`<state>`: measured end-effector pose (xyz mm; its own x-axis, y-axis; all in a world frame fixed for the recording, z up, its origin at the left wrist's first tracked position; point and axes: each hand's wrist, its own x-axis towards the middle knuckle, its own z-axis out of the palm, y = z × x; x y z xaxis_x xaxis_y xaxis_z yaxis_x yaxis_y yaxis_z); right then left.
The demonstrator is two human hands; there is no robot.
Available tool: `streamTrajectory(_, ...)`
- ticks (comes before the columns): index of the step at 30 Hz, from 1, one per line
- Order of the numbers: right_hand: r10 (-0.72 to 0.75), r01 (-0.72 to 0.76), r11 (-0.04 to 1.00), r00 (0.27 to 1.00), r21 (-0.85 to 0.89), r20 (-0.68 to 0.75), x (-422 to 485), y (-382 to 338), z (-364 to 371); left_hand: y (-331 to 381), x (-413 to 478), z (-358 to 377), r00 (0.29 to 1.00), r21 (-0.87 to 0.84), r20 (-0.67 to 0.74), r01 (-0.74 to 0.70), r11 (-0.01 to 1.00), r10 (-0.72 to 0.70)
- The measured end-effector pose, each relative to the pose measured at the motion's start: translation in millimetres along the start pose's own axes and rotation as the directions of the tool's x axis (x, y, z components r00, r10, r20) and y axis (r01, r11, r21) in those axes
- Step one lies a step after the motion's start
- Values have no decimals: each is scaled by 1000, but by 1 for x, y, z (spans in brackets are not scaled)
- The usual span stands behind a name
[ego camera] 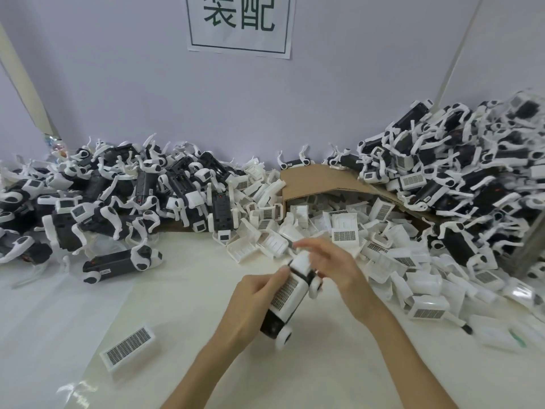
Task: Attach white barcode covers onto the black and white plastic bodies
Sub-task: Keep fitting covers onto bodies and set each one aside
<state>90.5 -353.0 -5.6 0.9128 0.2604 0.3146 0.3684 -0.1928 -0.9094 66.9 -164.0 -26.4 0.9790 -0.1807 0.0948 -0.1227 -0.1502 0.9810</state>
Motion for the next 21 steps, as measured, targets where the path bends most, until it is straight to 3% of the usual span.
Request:
streamTrajectory(3,88,-89,996,990,8,109,-2,-3,3,-1,2,0,994,13,-111,3,1000,-1)
streamTrajectory(7,163,-170,983,983,76,84,2,-11,-7,-3,8,-8,917,-132,-397,-85,988,26)
streamTrajectory(10,183,-189,977,981,103,69,15,-33,-33,-8,14,-21,854,-223,-521,-148,964,10)
streamTrajectory(12,128,-123,990,989,68,-74,35,-62,-62,-10,16,-27,842,-291,-536,-117,950,-61)
streamTrajectory(13,103,-84,992,970,96,-219,47,-80,-81,-11,17,-28,849,-317,-520,-93,944,-91)
streamTrajectory(15,99,78,944,859,320,-502,71,-121,-126,-10,16,-25,868,-340,-481,-55,939,-123)
streamTrajectory(17,104,259,849,773,461,-626,94,-152,-168,-8,15,-19,878,-331,-461,-39,943,-126)
streamTrajectory(19,97,137,942,763,307,-639,107,-162,-191,-7,14,-16,883,-319,-454,-39,947,-116)
streamTrajectory(21,53,-45,999,763,30,-644,111,-150,-185,-5,14,-17,883,-320,-455,-38,947,-119)
